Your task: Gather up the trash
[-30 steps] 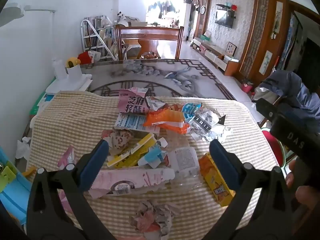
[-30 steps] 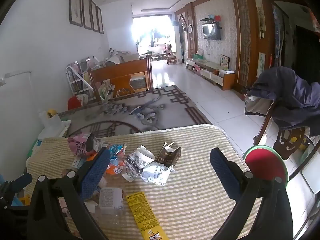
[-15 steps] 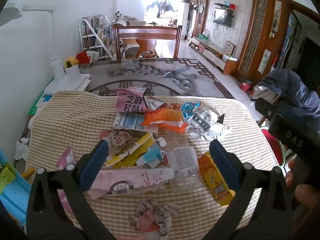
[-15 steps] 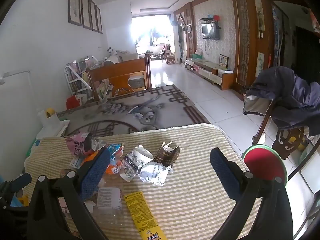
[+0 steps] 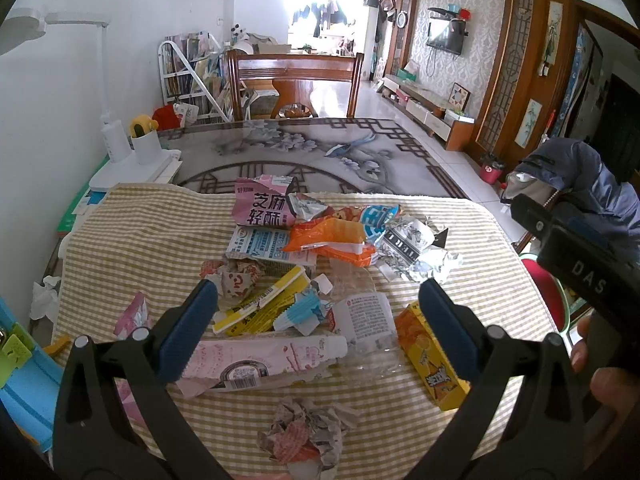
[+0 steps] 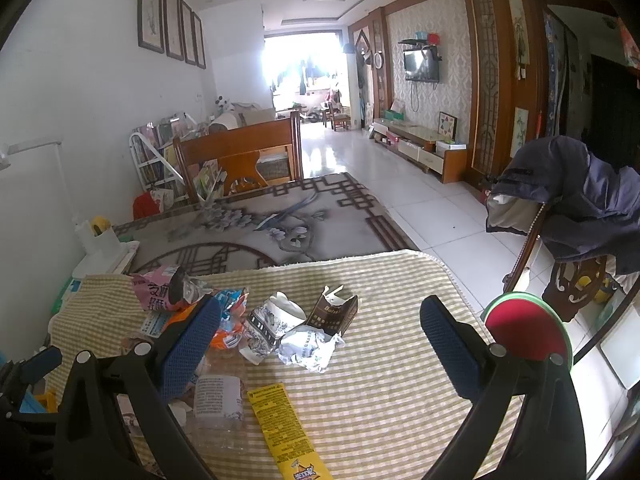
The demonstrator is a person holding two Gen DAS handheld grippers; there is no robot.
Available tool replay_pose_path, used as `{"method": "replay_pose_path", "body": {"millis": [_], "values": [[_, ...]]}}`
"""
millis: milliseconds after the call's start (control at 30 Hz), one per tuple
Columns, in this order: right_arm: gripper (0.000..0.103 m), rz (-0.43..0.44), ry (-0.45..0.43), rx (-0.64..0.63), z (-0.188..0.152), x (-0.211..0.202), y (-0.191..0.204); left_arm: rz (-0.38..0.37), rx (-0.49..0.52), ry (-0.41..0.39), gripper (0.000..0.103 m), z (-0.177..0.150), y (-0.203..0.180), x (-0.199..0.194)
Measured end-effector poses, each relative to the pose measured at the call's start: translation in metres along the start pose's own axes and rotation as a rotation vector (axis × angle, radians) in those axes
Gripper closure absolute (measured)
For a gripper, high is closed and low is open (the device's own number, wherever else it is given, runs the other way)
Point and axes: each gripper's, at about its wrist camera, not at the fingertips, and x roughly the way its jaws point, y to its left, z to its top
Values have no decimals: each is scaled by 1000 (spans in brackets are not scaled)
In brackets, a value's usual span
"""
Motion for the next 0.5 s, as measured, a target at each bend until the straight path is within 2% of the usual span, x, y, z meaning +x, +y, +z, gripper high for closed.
{"method": "replay_pose_path", "body": {"millis": [500], "values": [[7,-13,-15,-10,2,-11,-2,0,1,-2,4,0,0,0]]}}
